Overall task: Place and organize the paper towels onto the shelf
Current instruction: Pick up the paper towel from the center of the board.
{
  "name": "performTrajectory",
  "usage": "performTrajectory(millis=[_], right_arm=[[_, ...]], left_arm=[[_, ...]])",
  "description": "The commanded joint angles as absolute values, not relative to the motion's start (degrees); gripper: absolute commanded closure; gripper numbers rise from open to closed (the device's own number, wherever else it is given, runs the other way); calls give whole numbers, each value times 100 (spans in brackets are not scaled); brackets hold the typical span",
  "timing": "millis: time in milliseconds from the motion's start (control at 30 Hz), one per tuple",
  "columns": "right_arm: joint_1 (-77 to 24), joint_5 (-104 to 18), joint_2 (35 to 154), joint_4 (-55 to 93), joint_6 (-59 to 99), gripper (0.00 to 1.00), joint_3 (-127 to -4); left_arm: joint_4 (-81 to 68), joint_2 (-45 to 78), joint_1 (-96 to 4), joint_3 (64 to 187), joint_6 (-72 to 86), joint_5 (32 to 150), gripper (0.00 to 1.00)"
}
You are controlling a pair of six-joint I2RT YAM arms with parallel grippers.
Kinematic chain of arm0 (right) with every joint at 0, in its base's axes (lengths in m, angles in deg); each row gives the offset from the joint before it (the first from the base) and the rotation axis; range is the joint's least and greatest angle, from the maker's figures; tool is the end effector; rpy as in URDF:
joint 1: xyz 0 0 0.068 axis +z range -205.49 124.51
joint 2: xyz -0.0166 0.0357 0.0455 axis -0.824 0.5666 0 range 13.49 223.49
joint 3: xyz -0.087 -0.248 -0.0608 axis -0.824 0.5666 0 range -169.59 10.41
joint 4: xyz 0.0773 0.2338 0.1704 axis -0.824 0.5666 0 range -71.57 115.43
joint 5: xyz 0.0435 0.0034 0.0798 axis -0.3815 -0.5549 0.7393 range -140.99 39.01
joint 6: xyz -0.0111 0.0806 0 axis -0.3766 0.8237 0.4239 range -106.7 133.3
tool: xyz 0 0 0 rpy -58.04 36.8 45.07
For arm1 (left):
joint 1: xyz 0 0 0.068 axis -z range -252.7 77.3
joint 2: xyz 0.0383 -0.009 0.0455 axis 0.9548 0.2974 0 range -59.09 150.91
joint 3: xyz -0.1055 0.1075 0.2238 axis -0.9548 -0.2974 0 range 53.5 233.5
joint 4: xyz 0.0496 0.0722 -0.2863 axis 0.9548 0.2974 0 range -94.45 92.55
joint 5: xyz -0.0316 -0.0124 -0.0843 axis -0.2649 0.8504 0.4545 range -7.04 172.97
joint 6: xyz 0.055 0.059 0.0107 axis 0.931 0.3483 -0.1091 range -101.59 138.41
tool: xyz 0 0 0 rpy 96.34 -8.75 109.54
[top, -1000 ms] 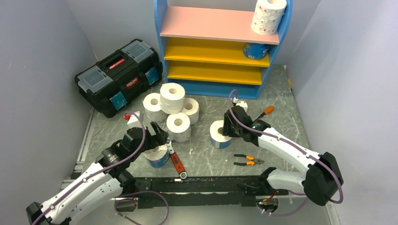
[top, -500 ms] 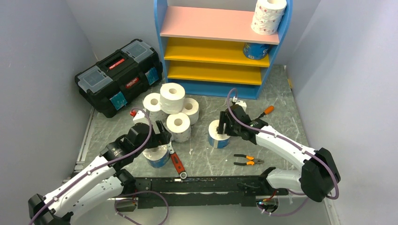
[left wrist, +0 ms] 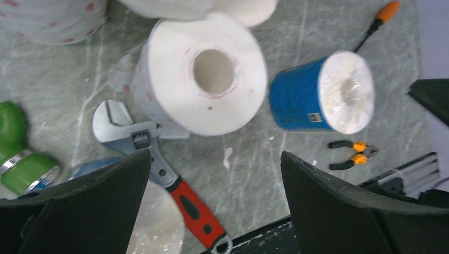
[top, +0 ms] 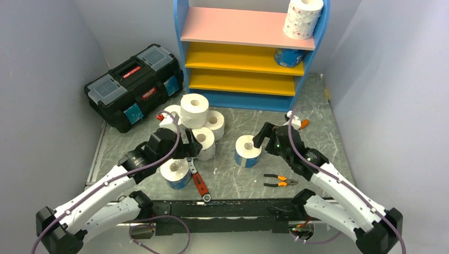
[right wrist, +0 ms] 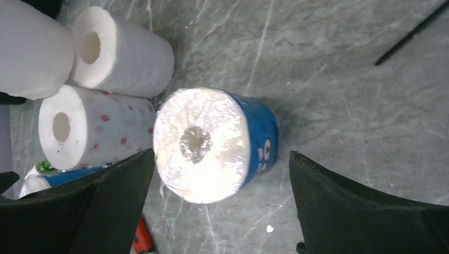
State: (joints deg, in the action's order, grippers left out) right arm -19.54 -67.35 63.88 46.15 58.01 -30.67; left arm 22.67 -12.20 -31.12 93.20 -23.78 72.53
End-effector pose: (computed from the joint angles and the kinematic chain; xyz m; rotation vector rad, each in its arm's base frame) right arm 0.2206 0.1353 0.2422 0.3283 2.2030 0.4730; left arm 0.1960 -0.1567 0.2469 -0.1193 2.2268 -0.6343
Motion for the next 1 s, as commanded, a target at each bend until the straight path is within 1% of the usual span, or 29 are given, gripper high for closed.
performTrajectory(millis=[0,67,100,267,333,567,767,967], right_arm=[[-2131,-6920,5778,4507,6117,0,-2533],[-2201,-7087,5659,4714,6265,1,-2433],[-2247,-7168,5642,4833,6330,1,-2408],[-2406,-7342,5400,5070,6460,1,-2198],[-2415,-7433,5156,5104,6564,2,-2097],[-2428,-7577,4203,5295,6771,3,-1756],[-2436,-7571,4174,5420,6740,4,-1734],[-2429,-7523,4070,5433,6727,4,-1680]], left_arm=[[1571,-1132,-3117,9673,-2382,7639,1],[1248,-964,-3102,9780,-2277,8023,1],[1351,-761,-3031,9998,-2185,8104,1],[2725,979,-1801,11973,-1707,7005,1],[2863,1477,-1514,12321,-1749,6795,1],[2504,2468,-1417,12596,-2263,7097,2],[2413,3159,-1408,12875,-2486,7246,6],[2315,3592,-1408,13095,-2667,7202,8]])
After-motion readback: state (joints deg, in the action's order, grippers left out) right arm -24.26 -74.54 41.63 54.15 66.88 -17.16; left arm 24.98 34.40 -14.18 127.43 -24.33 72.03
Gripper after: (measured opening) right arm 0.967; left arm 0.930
